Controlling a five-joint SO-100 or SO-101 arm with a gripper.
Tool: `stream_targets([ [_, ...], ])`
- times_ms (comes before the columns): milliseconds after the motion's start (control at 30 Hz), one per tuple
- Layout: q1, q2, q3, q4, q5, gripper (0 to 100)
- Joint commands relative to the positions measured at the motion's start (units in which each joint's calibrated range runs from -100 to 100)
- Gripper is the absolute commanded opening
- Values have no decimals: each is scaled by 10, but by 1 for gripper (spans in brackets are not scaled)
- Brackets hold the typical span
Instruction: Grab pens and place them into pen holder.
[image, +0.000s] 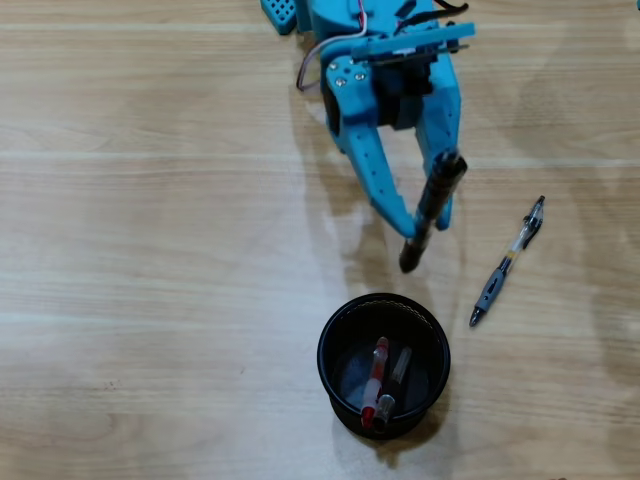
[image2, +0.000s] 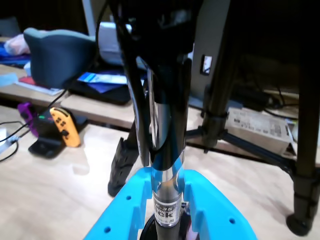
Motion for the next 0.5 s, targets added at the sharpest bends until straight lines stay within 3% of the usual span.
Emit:
stream_targets([
  [0,9,23,21,-114,2,2],
  [200,16,89,39,-187,-2,2],
  [467,19,139,40,-188,-3,2],
])
